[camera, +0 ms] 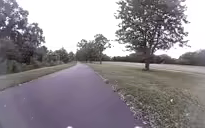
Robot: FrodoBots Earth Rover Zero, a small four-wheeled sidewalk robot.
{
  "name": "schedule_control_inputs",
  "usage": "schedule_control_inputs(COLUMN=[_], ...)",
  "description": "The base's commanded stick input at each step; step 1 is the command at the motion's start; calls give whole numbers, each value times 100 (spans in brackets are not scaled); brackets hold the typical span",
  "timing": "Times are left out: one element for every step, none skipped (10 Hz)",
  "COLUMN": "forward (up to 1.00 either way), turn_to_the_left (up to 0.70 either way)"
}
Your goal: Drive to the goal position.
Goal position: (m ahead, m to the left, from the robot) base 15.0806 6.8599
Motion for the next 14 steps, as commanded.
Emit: schedule_control_inputs(forward=[60,64,69,70,70,70,70,70,70,70,70,70,70,70], turn_to_the_left=[1,6,13,14,14,14,14,14,14,14,14,4,1,0])
